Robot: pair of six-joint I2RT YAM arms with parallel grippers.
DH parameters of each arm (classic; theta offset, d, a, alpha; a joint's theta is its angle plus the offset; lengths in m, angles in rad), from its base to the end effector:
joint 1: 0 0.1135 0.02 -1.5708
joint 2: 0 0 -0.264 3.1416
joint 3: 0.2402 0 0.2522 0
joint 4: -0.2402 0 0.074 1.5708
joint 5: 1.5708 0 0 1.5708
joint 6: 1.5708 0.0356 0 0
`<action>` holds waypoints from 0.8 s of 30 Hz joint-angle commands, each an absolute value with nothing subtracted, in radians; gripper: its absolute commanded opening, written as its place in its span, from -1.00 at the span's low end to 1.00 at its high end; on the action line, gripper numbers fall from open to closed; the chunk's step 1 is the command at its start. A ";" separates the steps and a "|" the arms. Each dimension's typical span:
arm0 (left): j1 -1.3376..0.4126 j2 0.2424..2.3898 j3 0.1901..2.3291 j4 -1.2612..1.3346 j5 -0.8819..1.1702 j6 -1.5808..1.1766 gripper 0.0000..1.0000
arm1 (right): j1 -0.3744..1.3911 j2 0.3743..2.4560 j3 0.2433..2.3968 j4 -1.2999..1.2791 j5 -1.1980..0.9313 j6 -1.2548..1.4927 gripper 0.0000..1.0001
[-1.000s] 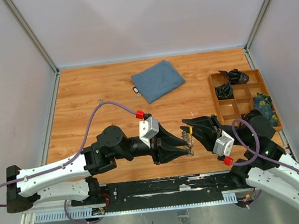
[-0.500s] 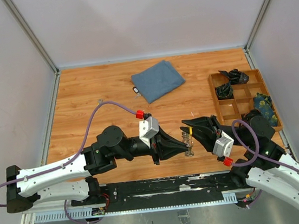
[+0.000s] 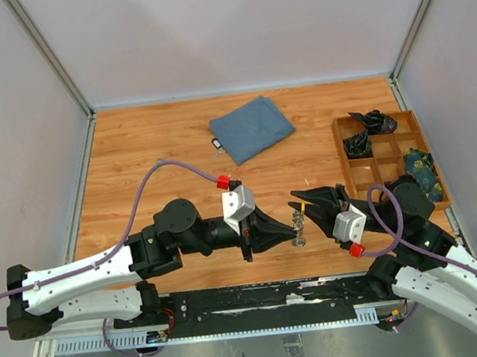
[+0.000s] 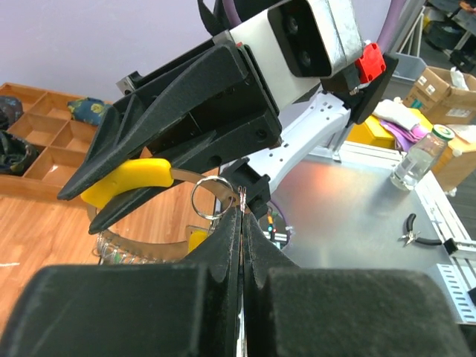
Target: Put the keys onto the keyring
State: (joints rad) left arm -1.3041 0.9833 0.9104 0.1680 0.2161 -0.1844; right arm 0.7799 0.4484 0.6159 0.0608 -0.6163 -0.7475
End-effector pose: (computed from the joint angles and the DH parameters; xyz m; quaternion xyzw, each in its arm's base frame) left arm 0.0534 -0.2245 0.3856 0.4228 0.5243 -0.5517 0.4920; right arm 0.0666 0.0948 0.3513 -0.5814 0.2638 0.2007 0.7430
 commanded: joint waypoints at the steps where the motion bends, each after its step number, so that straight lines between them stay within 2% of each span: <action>1: -1.310 0.948 0.979 0.096 0.162 -0.130 -0.99 | 0.797 0.444 0.673 0.010 -0.571 -0.665 -0.69; 8: -1.310 0.964 1.098 -0.147 0.035 -0.028 -0.99 | 0.797 0.458 0.720 -0.088 -0.551 -0.598 -0.58; 10: -1.310 0.968 1.124 -0.187 0.005 -0.003 -0.99 | 0.797 0.465 0.737 -0.123 -0.548 -0.579 -0.46; 16: -1.310 0.961 1.141 -0.206 -0.036 0.010 -0.99 | 0.796 0.472 0.784 -0.232 -0.533 -0.546 -0.15; 24: -1.310 0.954 1.125 -0.198 -0.057 -0.005 -0.99 | 0.798 0.476 0.873 -0.293 -0.548 -0.459 -0.03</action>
State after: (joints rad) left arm -1.3087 0.9768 1.1130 -0.2298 -0.0284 -0.0135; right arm 0.7841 0.4744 0.8070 -0.2512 -0.5453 -0.5362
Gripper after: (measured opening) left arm 0.014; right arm 0.477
